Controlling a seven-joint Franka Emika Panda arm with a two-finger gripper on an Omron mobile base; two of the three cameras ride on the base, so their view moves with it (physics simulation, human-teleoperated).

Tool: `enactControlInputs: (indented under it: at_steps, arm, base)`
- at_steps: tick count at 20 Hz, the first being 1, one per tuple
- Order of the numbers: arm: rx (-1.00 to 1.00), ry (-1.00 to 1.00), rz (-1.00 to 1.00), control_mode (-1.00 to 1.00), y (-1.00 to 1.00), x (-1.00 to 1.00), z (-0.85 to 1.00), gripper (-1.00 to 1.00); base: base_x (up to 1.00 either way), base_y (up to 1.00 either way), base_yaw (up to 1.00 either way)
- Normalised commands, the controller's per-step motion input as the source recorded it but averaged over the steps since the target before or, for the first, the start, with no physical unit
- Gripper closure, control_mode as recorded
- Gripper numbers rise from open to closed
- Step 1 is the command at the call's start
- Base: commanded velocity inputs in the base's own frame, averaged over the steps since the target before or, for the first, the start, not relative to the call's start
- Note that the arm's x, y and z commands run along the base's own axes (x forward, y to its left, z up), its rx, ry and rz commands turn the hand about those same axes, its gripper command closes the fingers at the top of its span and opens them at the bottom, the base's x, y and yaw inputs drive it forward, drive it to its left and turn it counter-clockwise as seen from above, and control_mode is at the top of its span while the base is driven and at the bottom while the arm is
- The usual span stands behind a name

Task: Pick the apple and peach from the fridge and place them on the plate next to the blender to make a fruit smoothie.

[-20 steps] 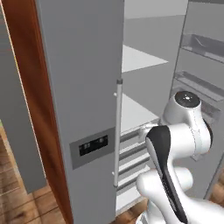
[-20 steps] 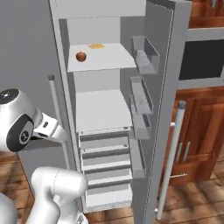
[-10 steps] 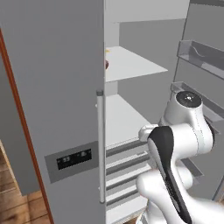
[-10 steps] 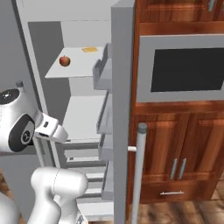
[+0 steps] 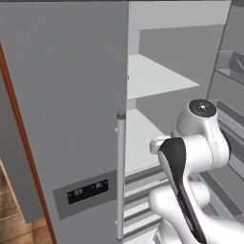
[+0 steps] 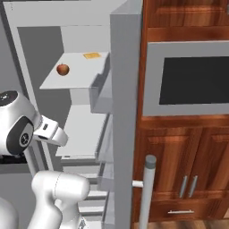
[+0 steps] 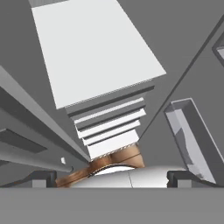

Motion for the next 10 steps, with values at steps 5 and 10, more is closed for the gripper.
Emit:
enactControlInputs:
  at_steps: [5, 10]
  arm:
    - [0.00, 0.00, 0.00, 1.00, 0.00, 0.00, 0.00, -1.00]
    - [0.00, 0.00, 0.00, 1.00, 0.00, 0.00, 0.00, -1.00]
  base:
    - [0.36, -0.39, 0.04]
    - [0.26, -0.20, 0.03]
